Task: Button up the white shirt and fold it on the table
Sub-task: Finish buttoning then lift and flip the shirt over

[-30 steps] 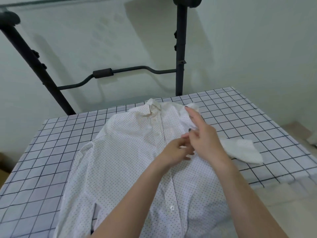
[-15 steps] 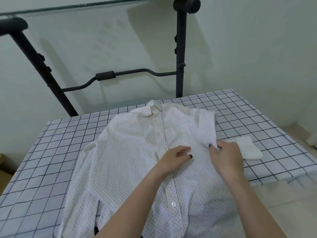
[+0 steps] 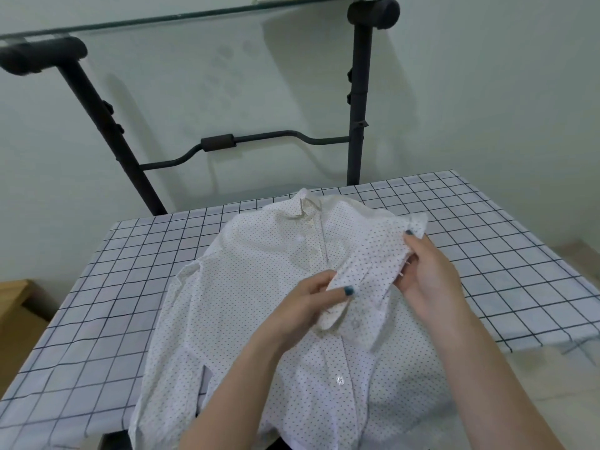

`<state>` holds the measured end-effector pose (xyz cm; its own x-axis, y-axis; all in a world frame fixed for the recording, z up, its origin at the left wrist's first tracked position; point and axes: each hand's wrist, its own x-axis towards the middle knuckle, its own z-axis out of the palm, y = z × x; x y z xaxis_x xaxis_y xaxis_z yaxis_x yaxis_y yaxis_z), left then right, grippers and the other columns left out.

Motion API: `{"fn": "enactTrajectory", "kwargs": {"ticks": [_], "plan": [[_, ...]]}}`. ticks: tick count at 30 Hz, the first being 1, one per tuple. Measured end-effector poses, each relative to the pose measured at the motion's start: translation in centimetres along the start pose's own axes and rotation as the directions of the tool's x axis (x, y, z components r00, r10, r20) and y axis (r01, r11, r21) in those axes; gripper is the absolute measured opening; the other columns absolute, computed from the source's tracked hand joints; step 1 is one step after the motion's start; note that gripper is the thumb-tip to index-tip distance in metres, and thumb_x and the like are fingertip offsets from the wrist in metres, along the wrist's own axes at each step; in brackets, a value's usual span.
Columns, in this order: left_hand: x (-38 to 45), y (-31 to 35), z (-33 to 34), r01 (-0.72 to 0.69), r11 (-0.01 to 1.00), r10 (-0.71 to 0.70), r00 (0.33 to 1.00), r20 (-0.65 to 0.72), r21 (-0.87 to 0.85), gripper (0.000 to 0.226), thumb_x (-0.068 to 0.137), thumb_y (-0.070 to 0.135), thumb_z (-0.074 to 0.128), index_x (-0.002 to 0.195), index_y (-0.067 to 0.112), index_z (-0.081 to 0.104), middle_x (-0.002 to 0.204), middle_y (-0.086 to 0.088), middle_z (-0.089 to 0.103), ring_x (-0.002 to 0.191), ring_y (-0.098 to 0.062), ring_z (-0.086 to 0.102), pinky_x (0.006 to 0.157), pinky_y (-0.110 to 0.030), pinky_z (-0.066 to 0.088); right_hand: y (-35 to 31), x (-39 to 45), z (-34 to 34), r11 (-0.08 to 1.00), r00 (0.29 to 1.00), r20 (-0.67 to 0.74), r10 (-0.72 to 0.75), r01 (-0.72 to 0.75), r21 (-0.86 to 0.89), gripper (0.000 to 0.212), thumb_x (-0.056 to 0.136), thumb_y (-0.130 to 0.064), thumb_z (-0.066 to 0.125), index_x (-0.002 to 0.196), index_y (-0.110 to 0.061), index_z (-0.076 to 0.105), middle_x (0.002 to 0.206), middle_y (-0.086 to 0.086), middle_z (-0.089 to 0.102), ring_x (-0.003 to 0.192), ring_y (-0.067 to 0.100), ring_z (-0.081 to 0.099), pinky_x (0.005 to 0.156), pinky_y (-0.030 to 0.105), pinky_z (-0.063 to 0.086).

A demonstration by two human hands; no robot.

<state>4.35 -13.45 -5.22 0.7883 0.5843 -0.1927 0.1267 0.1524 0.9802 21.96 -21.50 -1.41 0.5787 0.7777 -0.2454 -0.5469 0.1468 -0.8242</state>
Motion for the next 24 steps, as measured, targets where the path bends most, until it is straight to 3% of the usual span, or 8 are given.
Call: {"fn": "enactTrajectory", "kwargs": {"ticks": [4, 6, 9, 12, 13, 16, 19, 24], "plan": [[-0.9, -0.1, -1.9, 0.121, 0.987, -0.095, 0.97, -0.224, 0.107, 0.024, 0.088, 0.021, 0.068, 0.104, 0.004, 0.064, 0.068, 0.009, 0.062, 0.047, 0.001, 0.053, 0.046, -0.012, 0.039, 3.3, 1.1, -2.7, 0.978, 0.986, -0.149, -0.068, 0.036, -0.208, 0.047, 0.086, 0.005, 0.06, 0.126, -0.016, 0.048, 0.119, 0.01, 0.064, 0.103, 0.023, 0.067, 0.078, 0.037, 0.057], [-1.3, -1.0, -3.0, 0.21, 0.964, -0.151, 0.939, -0.31, 0.166, 0.021, 0.087, 0.024, 0.07, 0.103, 0.011, 0.065, 0.069, 0.006, 0.058, 0.039, 0.003, 0.042, 0.042, -0.011, 0.033, 4.7, 1.0, -3.6, 0.945, 0.96, -0.232, -0.156, 0.076, -0.318, 0.056, 0.081, 0.007, 0.064, 0.123, -0.023, 0.045, 0.124, 0.006, 0.059, 0.104, 0.019, 0.065, 0.082, 0.037, 0.056], [-2.0, -2.2, -3.7, 0.223, 0.942, -0.121, 0.922, -0.367, 0.249, 0.02, 0.085, 0.028, 0.071, 0.103, 0.02, 0.066, 0.097, 0.001, 0.068, 0.067, -0.003, 0.059, 0.059, -0.017, 0.043, 5.6, -0.1, -3.3, 0.78, 0.894, -0.197, -0.402, 0.221, -0.585, 0.057, 0.081, 0.006, 0.066, 0.124, -0.024, 0.043, 0.124, -0.002, 0.047, 0.107, 0.015, 0.058, 0.074, 0.021, 0.048], [-2.9, -2.9, -4.2, 0.184, 0.931, -0.022, 0.89, -0.455, 0.314, 0.018, 0.085, 0.025, 0.069, 0.103, 0.026, 0.066, 0.106, 0.004, 0.067, 0.088, -0.01, 0.063, 0.07, -0.02, 0.047, 6.2, -1.0, -1.9, 0.421, 0.766, 0.052, -0.64, 0.406, -0.811, 0.043, 0.082, 0.001, 0.067, 0.117, -0.019, 0.051, 0.119, -0.003, 0.046, 0.111, 0.015, 0.051, 0.084, 0.02, 0.044], [-3.2, -2.8, -4.5, 0.159, 0.918, 0.03, 0.885, -0.464, 0.363, 0.018, 0.086, 0.021, 0.068, 0.102, 0.027, 0.066, 0.109, 0.006, 0.064, 0.094, -0.008, 0.061, 0.073, -0.02, 0.048, 6.1, -1.3, -1.5, 0.379, 0.76, 0.13, -0.637, 0.456, -0.805, 0.036, 0.084, -0.001, 0.066, 0.112, -0.019, 0.054, 0.114, -0.006, 0.051, 0.108, 0.014, 0.054, 0.086, 0.021, 0.046], [-4.0, -2.8, -5.6, 0.07, 0.875, 0.126, 0.923, -0.364, 0.479, 0.03, 0.082, 0.004, 0.062, 0.097, 0.029, 0.066, 0.118, 0.011, 0.058, 0.113, -0.004, 0.053, 0.094, -0.027, 0.047, 6.5, -2.5, 0.4, 0.432, 0.889, 0.343, -0.303, 0.449, -0.782, 0.021, 0.09, -0.007, 0.062, 0.104, -0.022, 0.059, 0.098, -0.012, 0.063, 0.09, 0.001, 0.061, 0.077, 0.017, 0.053], [-4.8, -3.1, -6.1, 0.05, 0.787, 0.092, 0.976, -0.196, 0.615, 0.039, 0.077, 0.0, 0.062, 0.101, 0.031, 0.065, 0.121, 0.017, 0.056, 0.118, 0.001, 0.05, 0.103, -0.027, 0.04, 8.3, -3.5, 1.7, 0.345, 0.873, 0.483, 0.068, 0.434, -0.833, 0.015, 0.092, -0.013, 0.06, 0.1, -0.025, 0.063, 0.095, -0.014, 0.065, 0.088, -0.003, 0.062, 0.075, 0.014, 0.053], [-5.2, -4.5, -6.1, 0.031, 0.661, 0.105, 0.986, -0.133, 0.749, 0.054, 0.074, -0.003, 0.06, 0.113, 0.034, 0.061, 0.124, 0.016, 0.052, 0.116, -0.003, 0.05, 0.091, -0.023, 0.046, 11.3, -4.1, 1.3, 0.203, 0.838, 0.524, 0.156, 0.492, -0.847, 0.014, 0.088, -0.031, 0.064, 0.101, -0.029, 0.068, 0.1, -0.017, 0.064, 0.095, -0.003, 0.058, 0.089, 0.022, 0.05]]}}
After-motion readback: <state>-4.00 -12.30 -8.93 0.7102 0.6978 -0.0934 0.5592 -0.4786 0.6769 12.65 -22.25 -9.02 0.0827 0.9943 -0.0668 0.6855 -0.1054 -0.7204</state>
